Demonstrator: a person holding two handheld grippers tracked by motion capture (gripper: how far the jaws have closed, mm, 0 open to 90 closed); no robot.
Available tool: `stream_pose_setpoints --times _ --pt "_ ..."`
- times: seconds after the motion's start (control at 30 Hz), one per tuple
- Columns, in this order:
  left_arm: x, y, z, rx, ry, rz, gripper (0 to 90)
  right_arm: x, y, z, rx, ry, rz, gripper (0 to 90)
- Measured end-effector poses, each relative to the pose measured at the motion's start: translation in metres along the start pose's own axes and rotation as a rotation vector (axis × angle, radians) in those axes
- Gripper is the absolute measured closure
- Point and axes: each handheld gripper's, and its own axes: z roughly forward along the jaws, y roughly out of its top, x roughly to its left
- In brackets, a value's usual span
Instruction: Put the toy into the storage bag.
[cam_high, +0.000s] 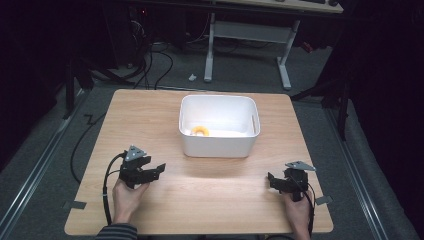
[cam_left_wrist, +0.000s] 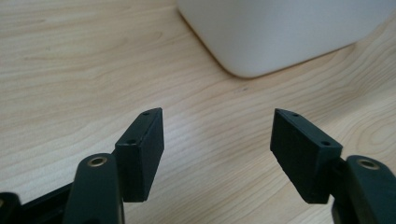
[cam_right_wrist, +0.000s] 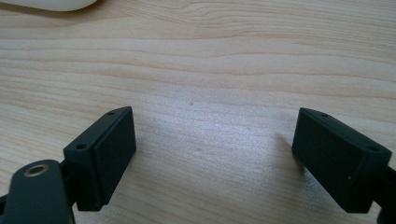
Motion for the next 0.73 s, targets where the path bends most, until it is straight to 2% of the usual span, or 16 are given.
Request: stream_pose_setpoints --times 0.1,0.3,0.4,0.43,0.5,0.73 --pt "-0.001 -0.009 0.006 0.024 0.013 0.001 35.0 0.000 0.000 0.000 0.000 -0.001 0.000 13.5" --pt "-0.004 -0.023 0.020 0.066 0.093 0.043 33.2 0.000 0.000 0.000 -0.001 -0.002 0.001 13.5" --pt "-0.005 -0.031 0.028 0.092 0.114 0.060 32.6 0.000 0.000 0.000 -0.002 -0.002 -0.002 13.5" --pt "-0.005 -0.035 0.028 0.070 0.123 0.074 31.6 0.000 0.000 0.000 -0.002 -0.002 -0.002 13.5" --pt "-0.005 -0.040 0.027 0.032 0.127 0.065 30.9 0.000 0.000 0.000 -0.001 -0.002 -0.001 13.5" --pt "-0.006 -0.040 0.027 0.034 0.127 0.066 30.1 0.000 0.000 0.000 -0.001 -0.002 0.000 13.5"
